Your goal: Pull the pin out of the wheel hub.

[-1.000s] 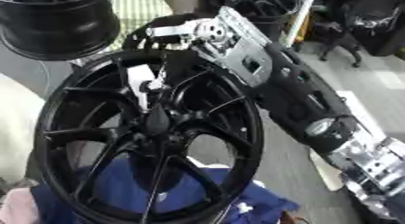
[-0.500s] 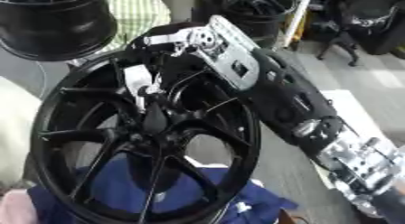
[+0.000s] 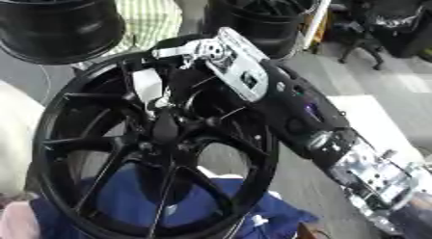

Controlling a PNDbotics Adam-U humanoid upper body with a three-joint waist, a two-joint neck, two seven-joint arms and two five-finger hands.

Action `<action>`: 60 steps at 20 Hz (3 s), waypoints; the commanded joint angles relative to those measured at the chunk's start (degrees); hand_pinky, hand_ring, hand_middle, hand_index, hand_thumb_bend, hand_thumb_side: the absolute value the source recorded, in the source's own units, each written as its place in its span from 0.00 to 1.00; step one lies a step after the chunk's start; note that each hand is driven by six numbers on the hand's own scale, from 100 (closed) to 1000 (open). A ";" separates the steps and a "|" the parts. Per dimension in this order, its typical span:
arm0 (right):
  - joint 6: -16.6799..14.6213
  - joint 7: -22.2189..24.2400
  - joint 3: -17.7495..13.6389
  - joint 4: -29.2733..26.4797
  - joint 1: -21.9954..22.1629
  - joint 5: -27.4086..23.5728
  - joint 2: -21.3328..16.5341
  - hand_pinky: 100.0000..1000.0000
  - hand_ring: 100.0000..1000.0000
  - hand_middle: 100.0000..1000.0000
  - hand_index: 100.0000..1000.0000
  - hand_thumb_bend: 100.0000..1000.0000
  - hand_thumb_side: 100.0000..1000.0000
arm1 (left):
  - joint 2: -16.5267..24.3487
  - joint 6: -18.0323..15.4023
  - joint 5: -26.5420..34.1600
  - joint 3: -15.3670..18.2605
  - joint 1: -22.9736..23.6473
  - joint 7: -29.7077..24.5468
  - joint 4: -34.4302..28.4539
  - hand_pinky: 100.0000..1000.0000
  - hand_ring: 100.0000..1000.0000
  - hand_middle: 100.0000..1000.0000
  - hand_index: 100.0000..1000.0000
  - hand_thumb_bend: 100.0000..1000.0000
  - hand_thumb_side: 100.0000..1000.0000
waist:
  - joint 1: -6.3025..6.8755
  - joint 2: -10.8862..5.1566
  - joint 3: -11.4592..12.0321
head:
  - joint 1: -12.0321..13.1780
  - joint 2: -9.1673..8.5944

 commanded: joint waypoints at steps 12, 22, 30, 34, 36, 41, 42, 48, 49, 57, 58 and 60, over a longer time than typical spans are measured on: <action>0.54 -4.29 -0.97 -0.53 -0.99 -1.29 -1.00 0.64 0.70 0.53 0.65 0.05 0.17 | 0.17 -0.03 -0.08 -0.39 -0.94 -0.36 -1.28 0.51 0.56 0.54 0.77 0.00 0.64 | 0.34 -0.67 0.41 | -0.24 -0.39; 1.73 -8.16 -2.32 -4.63 -2.46 -2.13 -3.73 0.58 0.63 0.44 0.56 0.02 0.16 | 0.08 0.16 -0.10 -0.54 -0.77 -0.57 -1.30 0.51 0.56 0.54 0.77 0.00 0.64 | 0.09 -1.33 0.48 | -0.43 -0.03; 4.37 -11.45 -6.61 -12.89 -1.90 -7.63 -12.40 0.53 0.60 0.42 0.55 0.03 0.17 | 0.62 0.64 -0.51 -0.08 0.36 -0.30 -1.21 0.51 0.56 0.54 0.77 0.00 0.64 | -0.45 -2.60 -1.49 | 1.32 0.82; 5.78 -15.10 -11.92 -18.77 4.46 -10.37 -21.34 0.54 0.60 0.43 0.55 0.05 0.16 | 1.19 0.90 -0.69 1.01 1.33 0.68 -1.26 0.51 0.56 0.54 0.77 0.00 0.64 | -0.70 -3.40 -3.88 | 3.64 1.30; 6.50 -18.41 -16.07 -22.01 10.77 -11.57 -25.88 0.52 0.59 0.43 0.55 0.06 0.16 | 1.46 1.03 -0.73 1.57 1.79 1.30 -1.32 0.51 0.56 0.54 0.77 0.00 0.64 | -0.67 -3.58 -5.42 | 4.82 1.36; 8.36 -33.06 -27.79 -27.56 31.53 -12.65 -28.42 0.42 0.54 0.43 0.54 0.11 0.10 | 1.61 1.20 -0.58 2.68 2.11 2.58 -1.64 0.51 0.56 0.54 0.77 0.00 0.64 | -0.17 -3.35 -9.05 | 7.45 1.05; 8.72 -37.10 -29.97 -28.02 36.17 -12.29 -26.49 0.42 0.54 0.45 0.56 0.14 0.09 | 1.60 1.22 -0.53 2.89 2.09 2.83 -1.73 0.51 0.56 0.54 0.77 0.00 0.64 | -0.03 -3.22 -9.65 | 7.94 0.97; 13.36 -49.19 -34.40 -21.90 53.57 -3.54 -11.73 0.56 0.73 0.89 0.92 0.39 0.25 | 1.85 0.98 -0.39 3.78 2.24 3.90 -1.74 0.51 0.56 0.54 0.77 0.00 0.64 | 0.90 -2.55 -11.39 | 9.89 0.47; 14.08 -50.47 -35.12 -20.77 54.49 -1.74 -9.33 0.53 0.71 0.90 0.92 0.41 0.27 | 1.84 0.85 -0.34 3.89 2.33 4.04 -1.68 0.51 0.56 0.54 0.77 0.00 0.64 | 1.16 -2.54 -11.54 | 10.10 0.43; 10.33 -72.16 -37.78 -16.75 57.93 -5.38 6.02 0.41 0.63 0.85 0.86 0.41 0.30 | 1.92 -0.17 0.10 4.62 2.58 5.12 -1.15 0.51 0.56 0.54 0.77 0.00 0.63 | 2.49 -2.45 -12.36 | 10.77 0.21; 9.31 -73.94 -37.72 -16.89 58.06 -6.23 7.45 0.38 0.59 0.79 0.84 0.37 0.27 | 1.88 -0.19 0.12 4.59 2.61 5.10 -1.12 0.51 0.56 0.54 0.77 0.00 0.63 | 2.53 -2.44 -12.40 | 10.86 0.25; 6.99 -77.15 -37.29 -17.51 58.29 -8.11 10.02 0.35 0.55 0.74 0.81 0.31 0.20 | 1.82 -0.22 0.13 4.54 2.65 5.05 -1.10 0.51 0.56 0.54 0.77 0.00 0.63 | 2.58 -2.39 -12.40 | 10.98 0.25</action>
